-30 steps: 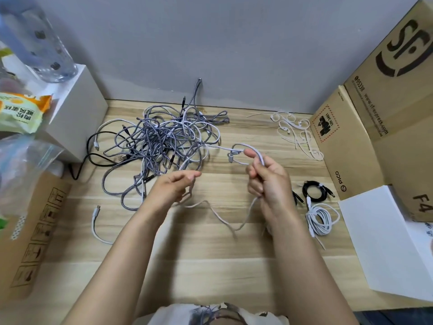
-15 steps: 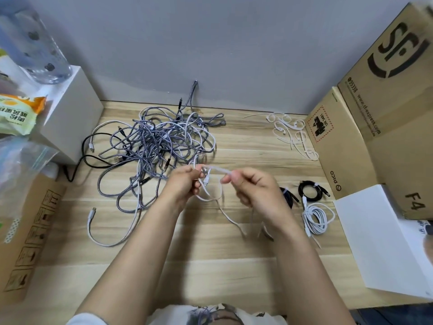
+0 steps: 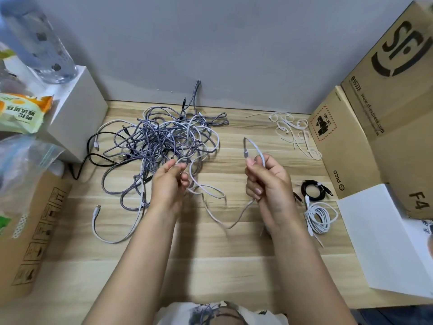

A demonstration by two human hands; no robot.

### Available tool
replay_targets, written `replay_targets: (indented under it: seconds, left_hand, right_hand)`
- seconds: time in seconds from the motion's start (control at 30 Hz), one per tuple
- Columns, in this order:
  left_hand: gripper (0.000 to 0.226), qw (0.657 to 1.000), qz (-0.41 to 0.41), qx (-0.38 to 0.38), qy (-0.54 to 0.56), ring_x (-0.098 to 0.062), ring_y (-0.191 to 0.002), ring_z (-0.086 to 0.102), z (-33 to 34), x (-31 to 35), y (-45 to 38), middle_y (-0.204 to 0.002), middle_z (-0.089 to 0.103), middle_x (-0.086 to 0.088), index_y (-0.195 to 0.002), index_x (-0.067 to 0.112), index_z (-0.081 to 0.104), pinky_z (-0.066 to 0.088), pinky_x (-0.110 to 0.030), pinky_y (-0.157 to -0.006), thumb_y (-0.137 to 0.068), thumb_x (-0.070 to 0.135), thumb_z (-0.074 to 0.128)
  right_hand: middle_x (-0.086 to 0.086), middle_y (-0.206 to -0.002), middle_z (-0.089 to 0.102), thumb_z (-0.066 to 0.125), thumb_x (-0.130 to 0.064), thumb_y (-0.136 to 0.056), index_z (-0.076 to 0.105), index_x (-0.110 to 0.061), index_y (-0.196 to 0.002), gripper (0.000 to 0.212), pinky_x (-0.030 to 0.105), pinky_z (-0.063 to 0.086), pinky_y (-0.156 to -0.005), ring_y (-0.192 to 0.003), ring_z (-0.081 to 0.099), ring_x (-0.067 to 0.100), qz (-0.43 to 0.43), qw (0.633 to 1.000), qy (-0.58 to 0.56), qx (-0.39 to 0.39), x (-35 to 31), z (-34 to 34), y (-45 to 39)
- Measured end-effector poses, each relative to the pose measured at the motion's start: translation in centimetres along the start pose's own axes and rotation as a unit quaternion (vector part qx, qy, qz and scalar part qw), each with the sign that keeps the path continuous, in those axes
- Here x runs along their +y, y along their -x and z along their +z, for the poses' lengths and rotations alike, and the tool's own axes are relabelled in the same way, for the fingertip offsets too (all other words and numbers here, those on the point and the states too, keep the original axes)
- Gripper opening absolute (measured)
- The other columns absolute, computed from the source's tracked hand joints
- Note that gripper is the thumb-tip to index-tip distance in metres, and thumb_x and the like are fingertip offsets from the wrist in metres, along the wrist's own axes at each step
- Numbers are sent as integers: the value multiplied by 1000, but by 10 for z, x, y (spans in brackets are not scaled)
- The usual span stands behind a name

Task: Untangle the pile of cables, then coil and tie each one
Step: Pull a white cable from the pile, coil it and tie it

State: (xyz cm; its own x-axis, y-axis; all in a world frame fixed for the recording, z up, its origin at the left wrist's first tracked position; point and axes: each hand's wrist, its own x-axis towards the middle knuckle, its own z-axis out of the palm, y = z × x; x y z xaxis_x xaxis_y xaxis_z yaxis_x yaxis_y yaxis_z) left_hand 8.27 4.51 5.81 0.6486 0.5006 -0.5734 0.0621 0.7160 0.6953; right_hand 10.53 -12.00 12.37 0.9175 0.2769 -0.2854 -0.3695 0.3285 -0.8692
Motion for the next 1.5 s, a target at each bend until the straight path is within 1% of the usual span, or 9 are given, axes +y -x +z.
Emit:
replay_targets:
  seconds: [0.2, 0.33, 0.53, 0.67, 0.8, 0.93, 1.13, 1.27, 1.5]
  left_hand:
    - [35, 971, 68, 45, -224, -11, -84, 55, -19, -5, 5, -110, 57, -8, -119, 13, 49, 42, -25, -72, -89, -6, 50]
    - [15, 994, -79, -42, -69, -2, -40, 51, -15, -10, 14, -69, 56, -5, -85, 10, 53, 40, -13, -41, -96, 3, 44]
    - [26, 973, -183, -143, -3, 0, -34, 35, -5, 0, 13, -48, 47, 9, -77, 14, 49, 36, -12, -41, -99, 25, 39]
    - [25, 982, -139, -127, -22, -1, -32, 28, -1, 1, 17, -44, 34, 10, -77, 16, 52, 31, -10, -38, -99, 20, 41]
    - [20, 974, -36, -219, -55, -2, -47, 40, 13, 13, 43, -59, 50, 7, -75, 17, 66, 35, -14, -50, -88, 16, 51]
    - [10, 953, 30, -270, -138, -4, -56, 50, 26, 18, 61, -65, 62, 8, -72, 19, 66, 34, -21, -59, -71, 25, 58]
    - [13, 961, -131, -241, -41, -8, -60, 52, 31, 19, 35, -61, 59, 6, -68, 19, 63, 43, -21, -56, -77, 23, 56]
    - [33, 971, -179, -151, 45, -8, -47, 53, 31, 30, -14, -51, 54, 4, -67, 20, 48, 45, -17, -54, -98, 25, 39]
    - [28, 979, -165, -120, 18, -5, -39, 54, 31, 32, -59, -46, 55, 9, -77, 23, 51, 46, -14, -45, -101, 27, 38]
  right_hand:
    - [-4, -51, 41, 56, -27, -74, 35, -18, -68, 24, 21, 8, -40, -34, 21, 3, 2, 999, -43, -11, -13, 4, 7]
    - [-4, -53, 42, 57, -26, -77, 39, -17, -64, 24, 20, 8, -40, -34, 22, 2, 21, 999, -16, -20, -10, 8, 11]
    - [-4, -54, 42, 48, -9, -92, 44, -17, -63, 31, 19, 8, -40, -33, 22, 2, 36, 999, -12, -20, -7, 10, 18]
    - [-3, -58, 44, 52, -7, -90, 47, -15, -64, 28, 14, 13, -36, -33, 23, 1, 15, 1000, 10, -15, -6, 10, 21]
    - [0, -68, 48, 66, -8, -83, 57, -19, -73, 18, 12, 20, -37, -36, 26, 0, -5, 995, 97, 1, -1, 13, 20]
    - [1, -65, 56, 54, 0, -90, 56, -14, -85, 16, 8, 33, -38, -34, 44, -3, -12, 988, 139, -64, 3, 26, 24]
    - [-13, -47, 52, 56, -16, -93, 59, -22, -61, 33, 12, 34, -55, -45, 43, -4, -75, 967, 243, -24, 9, 24, 19]
    - [-14, -44, 35, 63, -17, -88, 50, -21, -38, 51, 11, 26, -44, -41, 30, -1, -102, 972, 213, -8, -11, 26, 32]
    - [-12, -47, 26, 68, -4, -65, 30, -22, -52, 44, 13, 27, -46, -45, 24, 3, -147, 979, 122, -63, -30, 28, 41]
